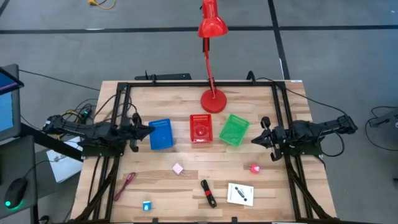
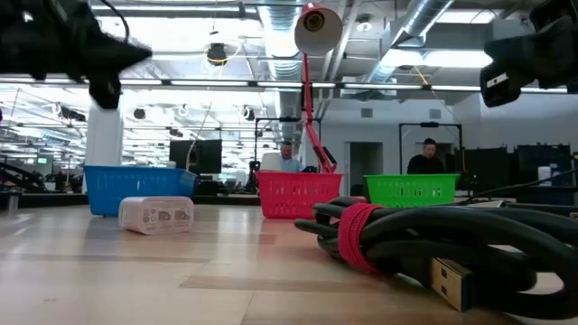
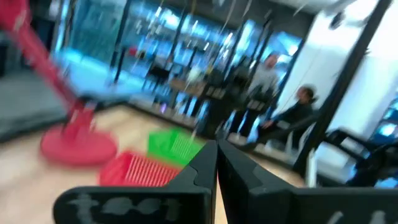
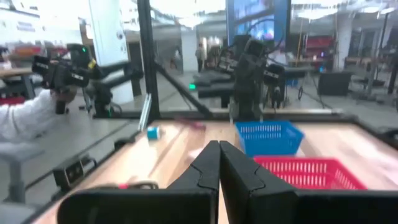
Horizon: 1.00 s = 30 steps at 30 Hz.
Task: Pick and place items into bin
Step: Put the white charger adapter into the blue bin
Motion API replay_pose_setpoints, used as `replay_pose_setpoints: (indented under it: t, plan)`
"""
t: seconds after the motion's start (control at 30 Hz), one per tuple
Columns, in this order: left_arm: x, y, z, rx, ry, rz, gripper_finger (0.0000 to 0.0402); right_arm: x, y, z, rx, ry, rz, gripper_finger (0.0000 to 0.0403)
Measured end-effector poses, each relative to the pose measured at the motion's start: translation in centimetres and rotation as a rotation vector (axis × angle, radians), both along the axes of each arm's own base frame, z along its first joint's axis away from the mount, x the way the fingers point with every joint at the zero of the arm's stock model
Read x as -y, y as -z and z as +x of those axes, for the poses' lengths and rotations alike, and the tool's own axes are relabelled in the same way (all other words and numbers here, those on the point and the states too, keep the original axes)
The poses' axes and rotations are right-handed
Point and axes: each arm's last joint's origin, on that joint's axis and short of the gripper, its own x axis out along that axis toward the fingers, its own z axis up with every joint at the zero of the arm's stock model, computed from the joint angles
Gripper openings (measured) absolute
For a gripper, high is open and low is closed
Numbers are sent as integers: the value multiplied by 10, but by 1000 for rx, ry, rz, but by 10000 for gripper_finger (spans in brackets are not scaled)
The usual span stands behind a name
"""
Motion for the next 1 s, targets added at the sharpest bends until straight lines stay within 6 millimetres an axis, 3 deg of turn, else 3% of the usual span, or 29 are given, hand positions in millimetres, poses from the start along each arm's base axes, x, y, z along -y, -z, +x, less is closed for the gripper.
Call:
replay_pose_setpoints:
  t: [0.1,0.23,0.4,0.5,0.73,1.0]
  plan:
    - [-1,-27,-4,74,-7,27,0,1,-5,0,54,25,-3,0]
    - [0,-54,1,-7,-66,105,0,1,-11,-1,118,43,-77,0]
    - [6,-99,26,-120,-90,251,0,1,-13,-2,137,41,-67,0]
    - [12,-116,50,-245,-59,355,0,1,-14,-2,147,41,-71,0]
    - [24,-113,106,-520,-31,371,10,0,-10,-2,130,0,-189,29]
    - [37,-88,160,-727,-19,340,98,0,-2,-1,45,-2,-216,101]
